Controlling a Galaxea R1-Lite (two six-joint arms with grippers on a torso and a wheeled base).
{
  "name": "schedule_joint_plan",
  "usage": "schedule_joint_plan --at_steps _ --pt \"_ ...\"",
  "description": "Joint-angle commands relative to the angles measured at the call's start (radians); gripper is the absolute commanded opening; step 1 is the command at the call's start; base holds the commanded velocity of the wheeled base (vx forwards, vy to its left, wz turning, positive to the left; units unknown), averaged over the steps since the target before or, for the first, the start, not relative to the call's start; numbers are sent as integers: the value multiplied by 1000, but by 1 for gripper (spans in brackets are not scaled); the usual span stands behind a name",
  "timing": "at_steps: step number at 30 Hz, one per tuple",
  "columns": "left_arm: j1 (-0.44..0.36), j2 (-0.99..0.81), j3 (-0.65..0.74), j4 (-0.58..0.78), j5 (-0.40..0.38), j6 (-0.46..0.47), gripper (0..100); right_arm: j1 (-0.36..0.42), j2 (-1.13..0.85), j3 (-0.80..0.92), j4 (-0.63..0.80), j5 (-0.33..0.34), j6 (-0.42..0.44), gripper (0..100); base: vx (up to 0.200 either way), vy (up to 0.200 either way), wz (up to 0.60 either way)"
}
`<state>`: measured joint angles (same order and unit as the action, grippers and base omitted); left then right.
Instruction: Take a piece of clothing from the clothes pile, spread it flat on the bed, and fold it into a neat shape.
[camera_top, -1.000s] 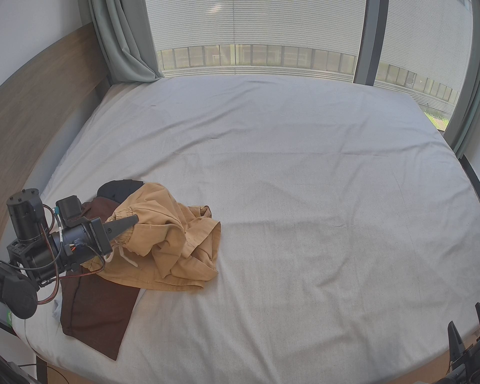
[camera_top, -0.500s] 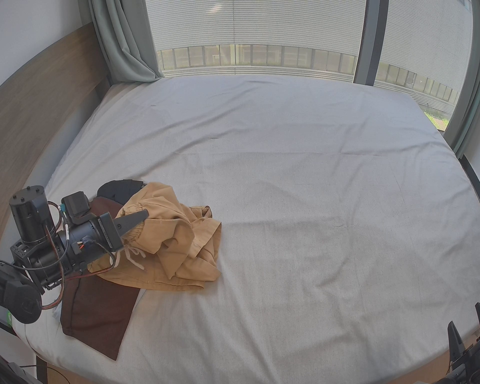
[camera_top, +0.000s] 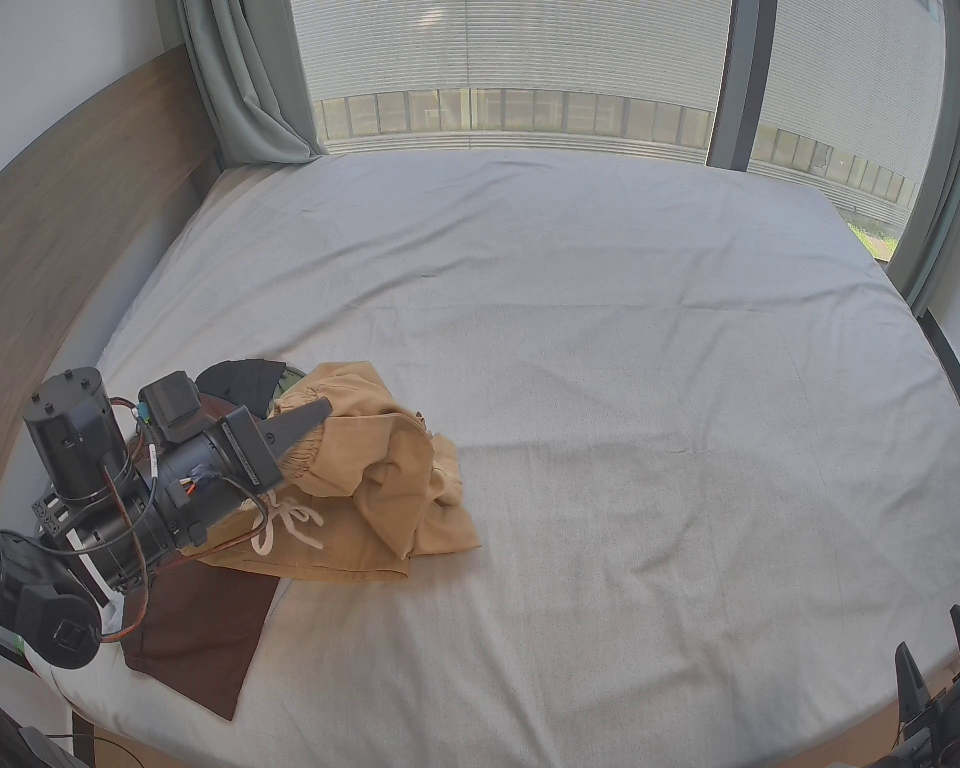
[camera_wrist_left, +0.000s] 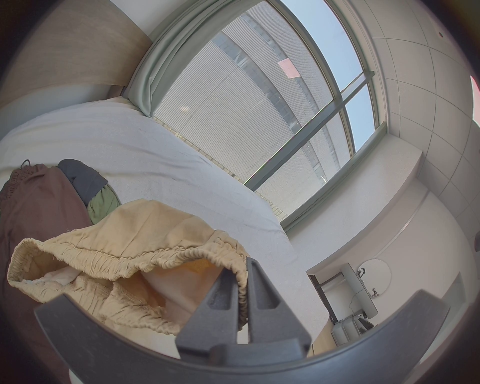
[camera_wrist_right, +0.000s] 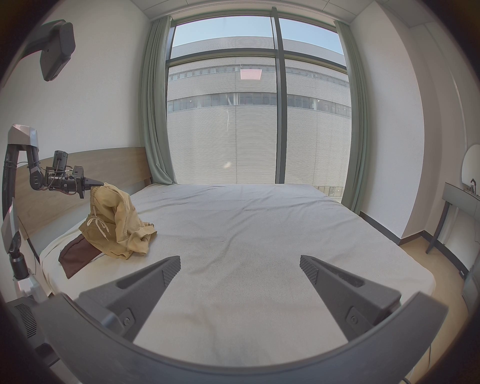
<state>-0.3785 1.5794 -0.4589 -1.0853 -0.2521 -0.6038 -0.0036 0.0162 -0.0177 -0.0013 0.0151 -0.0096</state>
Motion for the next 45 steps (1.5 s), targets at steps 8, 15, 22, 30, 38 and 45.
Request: schedule_joint_plan --at_steps 8,15,22,30,38,45 --pt "-165 4 -41 -1 108 -90 0 1 -5 18 0 0 0 100 0 0 0" --pt "-253 24 -70 -2 122 -157 0 1 -5 16 0 0 0 100 0 0 0" --pt "-304 97 -109 -28 116 -197 0 1 -5 16 0 0 0 100 0 0 0" --pt "-379 266 -185 -127 113 -198 0 1 -5 18 0 0 0 100 0 0 0" --pt "-434 378 -267 -169 108 -200 0 1 -5 16 0 0 0 100 0 0 0" --pt "-504 439 -319 -196 48 -237 0 1 -5 18 0 0 0 100 0 0 0"
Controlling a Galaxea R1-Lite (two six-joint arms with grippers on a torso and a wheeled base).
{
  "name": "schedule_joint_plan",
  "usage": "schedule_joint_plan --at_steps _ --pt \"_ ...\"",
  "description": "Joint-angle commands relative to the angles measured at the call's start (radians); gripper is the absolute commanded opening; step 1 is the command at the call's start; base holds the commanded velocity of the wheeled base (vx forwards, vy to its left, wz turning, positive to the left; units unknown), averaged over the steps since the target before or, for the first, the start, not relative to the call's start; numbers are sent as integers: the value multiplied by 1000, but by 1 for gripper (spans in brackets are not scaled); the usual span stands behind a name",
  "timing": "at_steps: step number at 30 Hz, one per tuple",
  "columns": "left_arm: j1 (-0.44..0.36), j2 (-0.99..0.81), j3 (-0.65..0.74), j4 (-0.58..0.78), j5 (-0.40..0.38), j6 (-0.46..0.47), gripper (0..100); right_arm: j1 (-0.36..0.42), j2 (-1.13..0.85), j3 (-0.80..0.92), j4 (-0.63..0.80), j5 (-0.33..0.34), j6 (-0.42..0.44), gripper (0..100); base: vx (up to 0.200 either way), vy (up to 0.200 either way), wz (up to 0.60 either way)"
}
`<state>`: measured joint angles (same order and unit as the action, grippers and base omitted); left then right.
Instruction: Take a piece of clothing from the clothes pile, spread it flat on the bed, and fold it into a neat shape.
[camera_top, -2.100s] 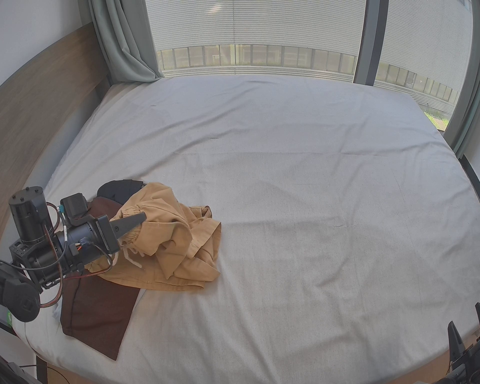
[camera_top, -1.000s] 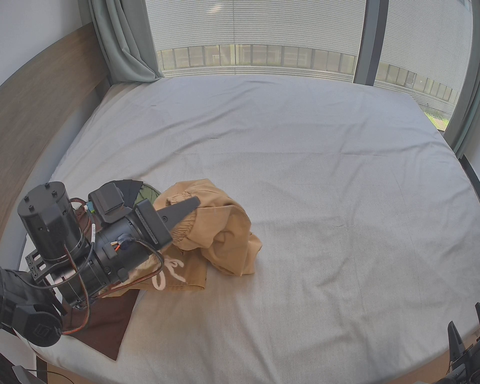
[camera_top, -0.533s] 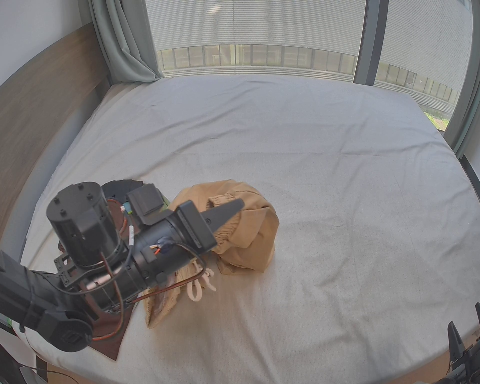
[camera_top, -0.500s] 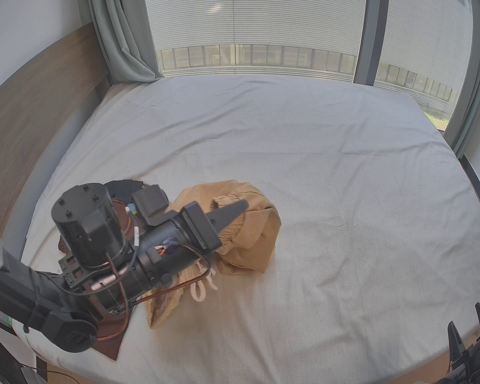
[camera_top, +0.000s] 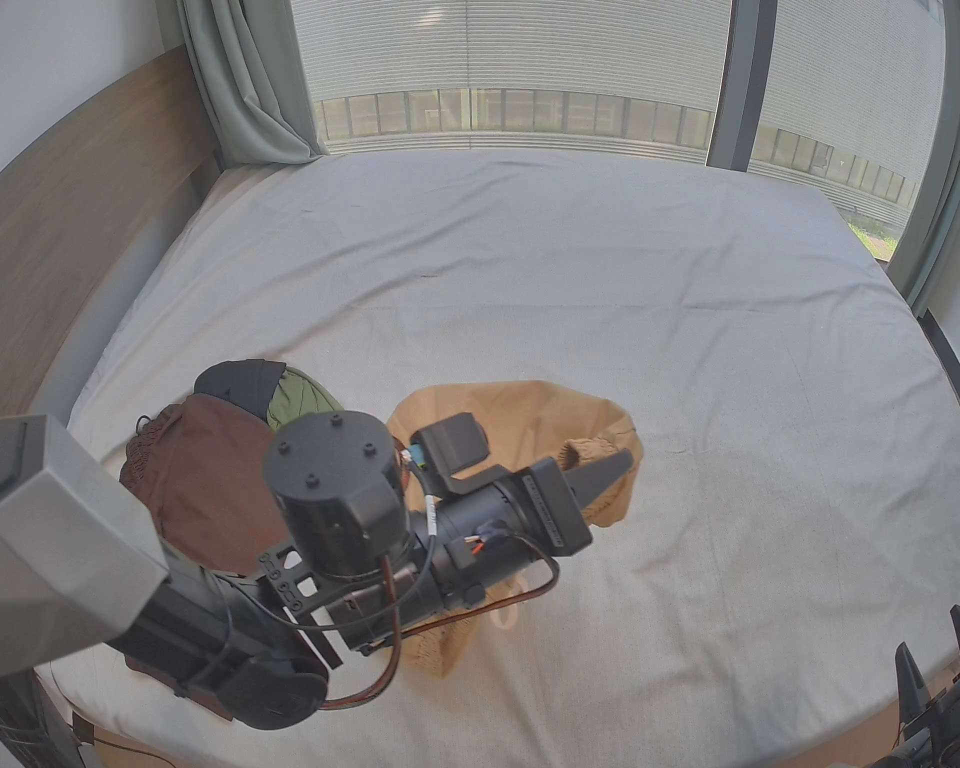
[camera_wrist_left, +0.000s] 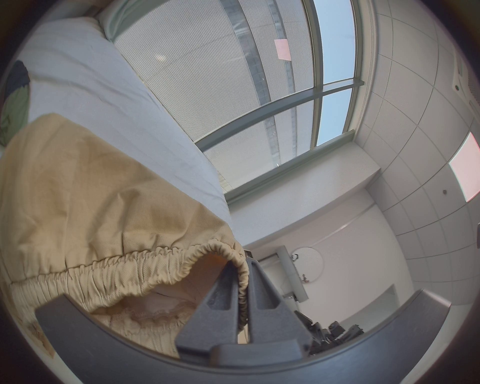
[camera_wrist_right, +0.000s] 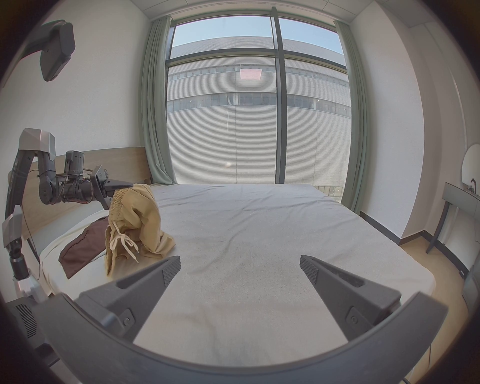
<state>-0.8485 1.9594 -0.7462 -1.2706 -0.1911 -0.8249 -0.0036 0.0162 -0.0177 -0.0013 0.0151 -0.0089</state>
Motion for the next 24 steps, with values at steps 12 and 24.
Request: schedule_joint_plan --at_steps 12,24 --pt "-155 104 -239 -10 -28 -126 0 1 -5 18 0 0 0 100 0 0 0" --pt "-153 -154 -318 1 -14 -283 0 -1 -5 16 0 0 0 100 0 0 0"
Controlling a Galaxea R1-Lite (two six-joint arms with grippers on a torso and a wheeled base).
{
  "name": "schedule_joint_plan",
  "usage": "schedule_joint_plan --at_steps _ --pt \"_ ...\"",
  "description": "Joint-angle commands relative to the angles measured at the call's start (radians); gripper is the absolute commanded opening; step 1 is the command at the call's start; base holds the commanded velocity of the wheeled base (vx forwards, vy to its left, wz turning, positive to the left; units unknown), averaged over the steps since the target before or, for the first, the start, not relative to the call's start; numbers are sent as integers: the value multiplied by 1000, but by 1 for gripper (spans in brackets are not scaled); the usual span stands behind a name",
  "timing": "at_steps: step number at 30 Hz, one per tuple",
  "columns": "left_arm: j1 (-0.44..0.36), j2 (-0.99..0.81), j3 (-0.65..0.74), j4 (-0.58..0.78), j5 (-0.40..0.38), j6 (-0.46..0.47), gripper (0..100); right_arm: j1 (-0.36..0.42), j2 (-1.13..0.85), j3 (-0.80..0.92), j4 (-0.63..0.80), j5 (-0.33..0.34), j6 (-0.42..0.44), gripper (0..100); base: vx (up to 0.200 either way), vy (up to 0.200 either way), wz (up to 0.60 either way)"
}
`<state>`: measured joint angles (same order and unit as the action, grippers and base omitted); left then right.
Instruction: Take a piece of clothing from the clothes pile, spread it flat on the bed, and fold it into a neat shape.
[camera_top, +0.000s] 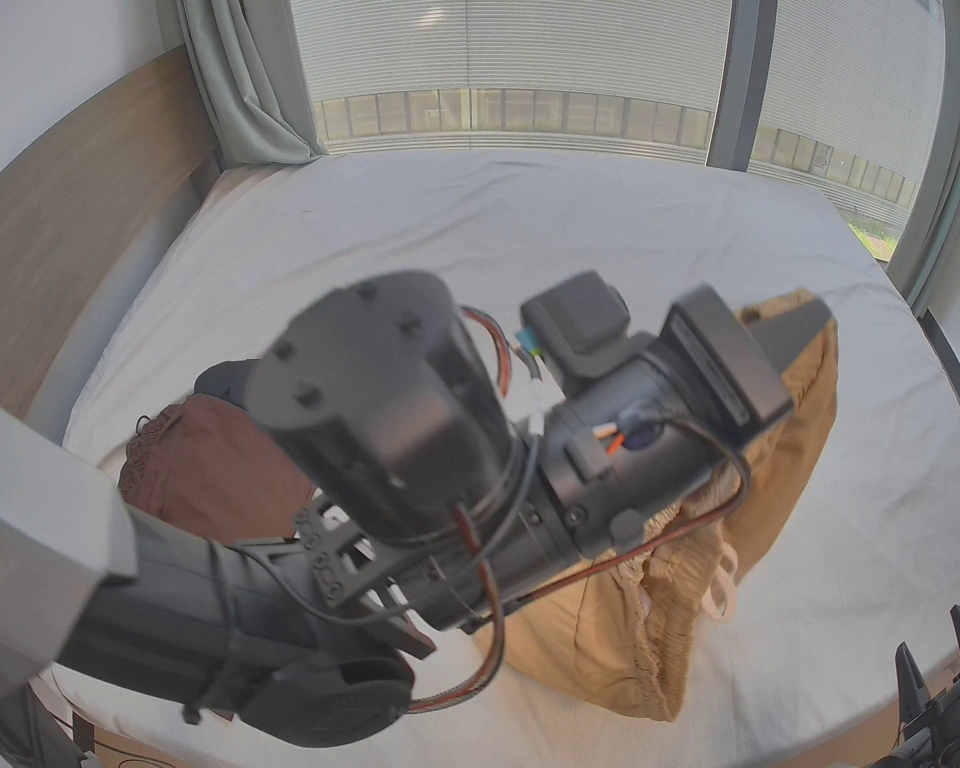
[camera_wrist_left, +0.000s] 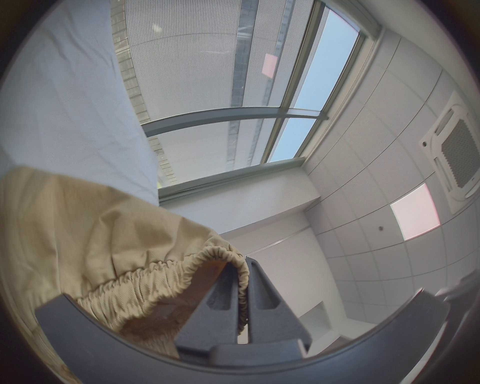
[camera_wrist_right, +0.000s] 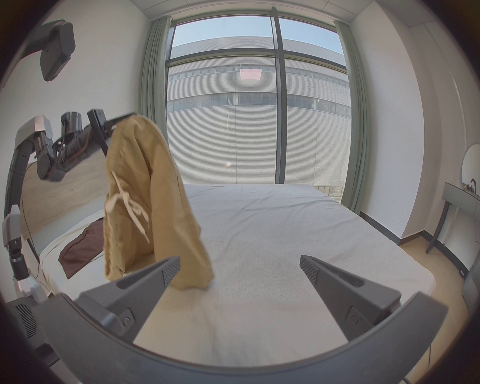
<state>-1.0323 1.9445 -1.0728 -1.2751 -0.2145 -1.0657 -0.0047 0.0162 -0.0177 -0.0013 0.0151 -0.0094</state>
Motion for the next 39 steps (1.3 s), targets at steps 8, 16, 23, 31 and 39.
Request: schedule_joint_plan --at_steps 8,16,23,31,39 --pt "212 -245 229 25 1 -56 0 0 -5 16 0 0 0 100 0 0 0" --pt "341 -148 445 -95 -26 49 0 -1 -5 16 0 0 0 100 0 0 0" --pt "399 -9 576 -280 -34 136 0 0 -5 16 0 0 0 100 0 0 0" --pt "462 4 616 -276 -31 198 0 0 -5 18 0 0 0 100 0 0 0" --pt "517 8 619 -277 -29 207 0 0 -5 16 0 0 -1 100 0 0 0"
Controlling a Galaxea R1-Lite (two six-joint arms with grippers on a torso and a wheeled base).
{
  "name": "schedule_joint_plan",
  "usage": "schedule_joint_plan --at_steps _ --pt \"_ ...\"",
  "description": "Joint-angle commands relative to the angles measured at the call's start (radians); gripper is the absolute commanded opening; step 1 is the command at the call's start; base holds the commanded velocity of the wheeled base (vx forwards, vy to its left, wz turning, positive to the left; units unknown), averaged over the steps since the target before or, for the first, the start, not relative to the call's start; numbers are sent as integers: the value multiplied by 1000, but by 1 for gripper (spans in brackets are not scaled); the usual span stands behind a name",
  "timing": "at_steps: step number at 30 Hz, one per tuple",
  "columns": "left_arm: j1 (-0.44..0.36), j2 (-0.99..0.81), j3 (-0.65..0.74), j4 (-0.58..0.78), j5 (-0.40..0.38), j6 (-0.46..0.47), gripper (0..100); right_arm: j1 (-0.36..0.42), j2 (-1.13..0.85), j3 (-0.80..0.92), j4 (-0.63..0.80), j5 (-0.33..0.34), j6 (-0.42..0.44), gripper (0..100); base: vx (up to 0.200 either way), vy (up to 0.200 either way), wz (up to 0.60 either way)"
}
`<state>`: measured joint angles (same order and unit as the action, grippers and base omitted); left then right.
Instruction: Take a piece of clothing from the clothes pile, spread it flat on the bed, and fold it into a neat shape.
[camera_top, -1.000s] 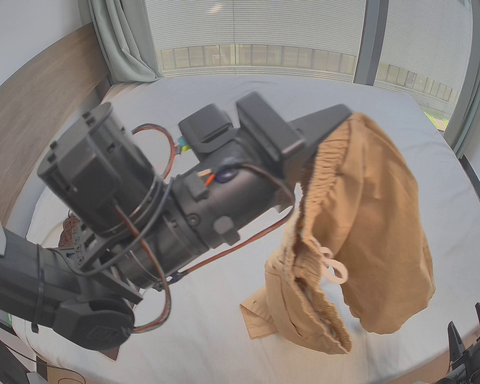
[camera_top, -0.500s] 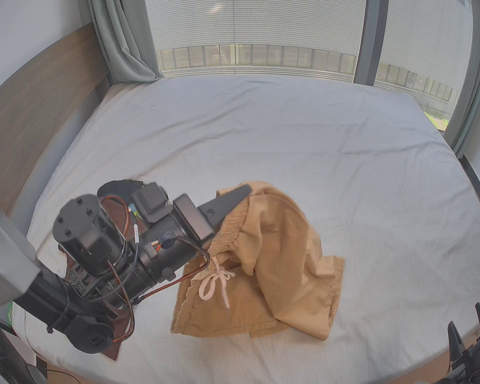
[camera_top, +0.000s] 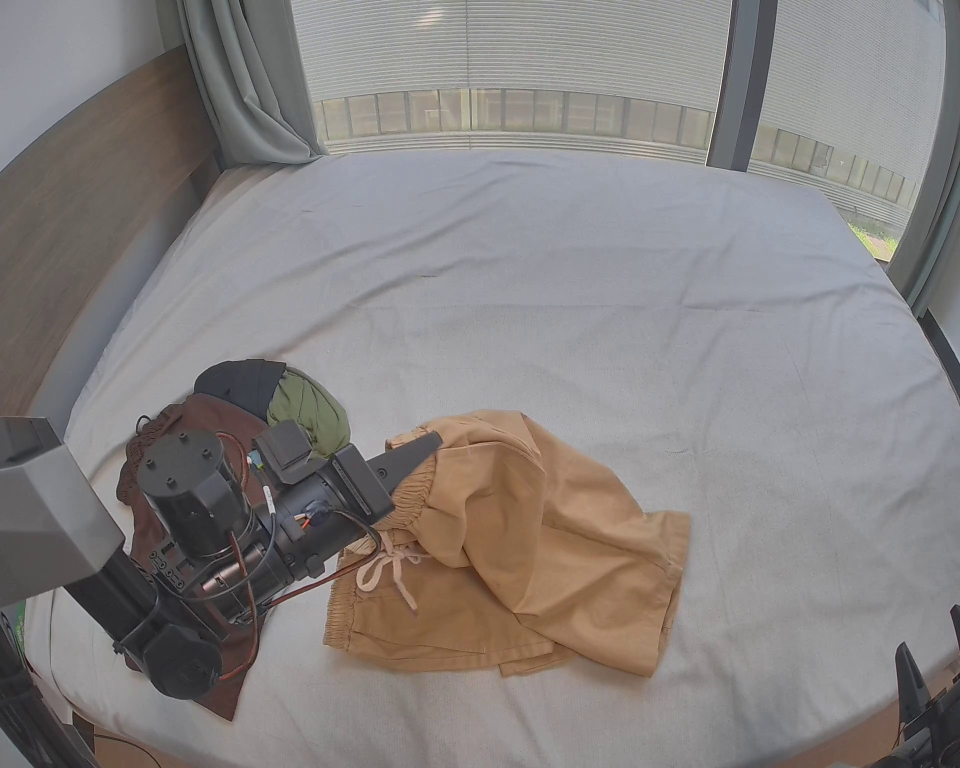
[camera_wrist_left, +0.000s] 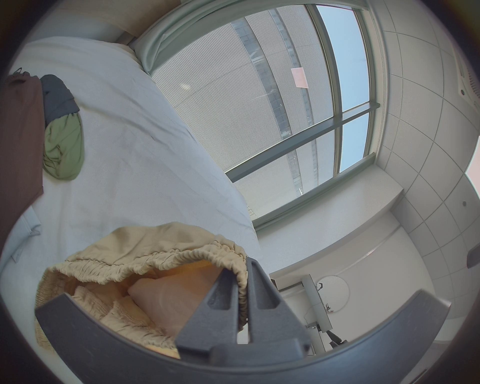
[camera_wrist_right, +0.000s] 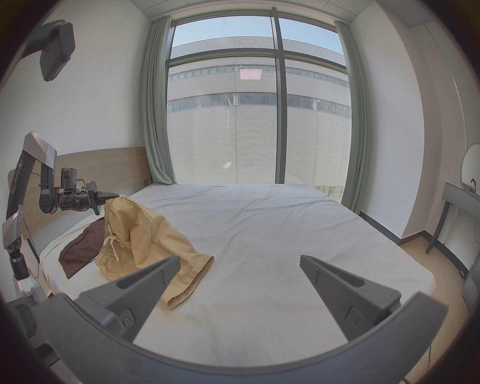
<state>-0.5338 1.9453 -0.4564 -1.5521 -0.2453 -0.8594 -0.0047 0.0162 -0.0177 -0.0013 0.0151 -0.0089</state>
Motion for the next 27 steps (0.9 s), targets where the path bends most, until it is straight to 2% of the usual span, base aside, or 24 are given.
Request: schedule_joint_plan --at_steps 1,15,22,27 --pt "18 7 2 0 1 0 0 0 -5 16 0 0 -2 100 0 0 0" --pt "120 -2 1 1 1 2 0 -1 -5 16 0 0 -2 100 0 0 0" --pt "143 1 2 1 0 8 0 -1 -15 16 0 0 -3 100 0 0 0" --pt "167 15 21 3 0 48 0 0 -15 16 0 2 -3 100 0 0 0"
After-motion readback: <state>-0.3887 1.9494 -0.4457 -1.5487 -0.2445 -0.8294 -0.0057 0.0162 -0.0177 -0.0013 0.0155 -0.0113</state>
